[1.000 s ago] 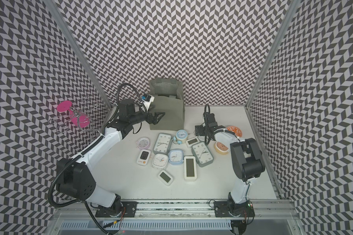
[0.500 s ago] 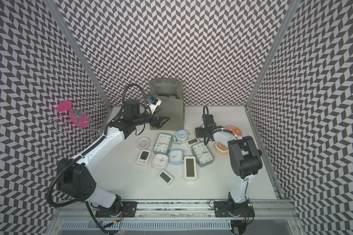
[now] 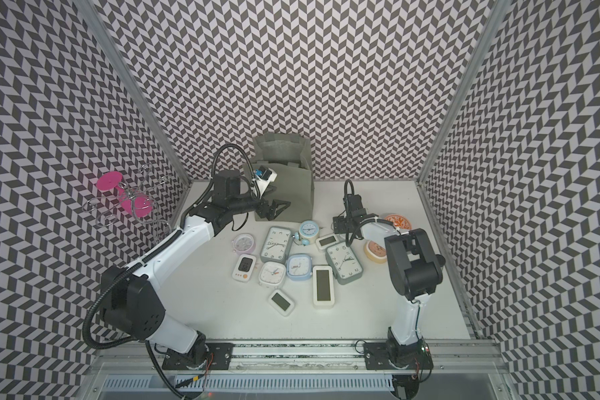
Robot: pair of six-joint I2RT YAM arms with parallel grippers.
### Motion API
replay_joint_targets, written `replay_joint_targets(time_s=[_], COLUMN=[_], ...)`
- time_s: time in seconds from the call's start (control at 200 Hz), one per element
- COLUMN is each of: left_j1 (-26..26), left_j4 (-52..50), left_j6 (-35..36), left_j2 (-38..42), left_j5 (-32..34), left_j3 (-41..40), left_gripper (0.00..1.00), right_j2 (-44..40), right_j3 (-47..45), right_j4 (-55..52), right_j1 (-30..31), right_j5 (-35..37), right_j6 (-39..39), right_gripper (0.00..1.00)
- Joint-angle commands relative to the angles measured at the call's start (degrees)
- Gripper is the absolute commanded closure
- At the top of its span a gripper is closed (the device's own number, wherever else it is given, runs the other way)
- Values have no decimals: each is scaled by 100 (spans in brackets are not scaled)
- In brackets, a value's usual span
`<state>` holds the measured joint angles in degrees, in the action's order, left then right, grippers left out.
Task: Put the alarm clock into the canvas bag
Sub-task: Pick up the alarm from the center of the board.
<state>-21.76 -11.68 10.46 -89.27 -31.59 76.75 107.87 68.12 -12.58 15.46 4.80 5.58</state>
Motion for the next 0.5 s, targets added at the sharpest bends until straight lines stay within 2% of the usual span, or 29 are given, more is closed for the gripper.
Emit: replay_joint_targets(time_s=[0.0,0.15,0.32,0.496], left_j1=[-30,-30,-30,16], left_j4=[-34,-4,183,549], left_j6=[53,20,-152,-575], left_j2=[-40,-3,192,551], left_j5=[-66,-18,239,976], left_j3=[182,178,62,-2], left_gripper=[9,9,7,4], right_j2=[92,129,-14,-843], right_j3=[-72,-62,-71,-76], right_j4=[10,-8,-50,-60], right_j1=[-61,-61,-61,-46], right_j5=[168,248,140,1], right_j6=[11,20,34,148], right_gripper=[13,11,29,38])
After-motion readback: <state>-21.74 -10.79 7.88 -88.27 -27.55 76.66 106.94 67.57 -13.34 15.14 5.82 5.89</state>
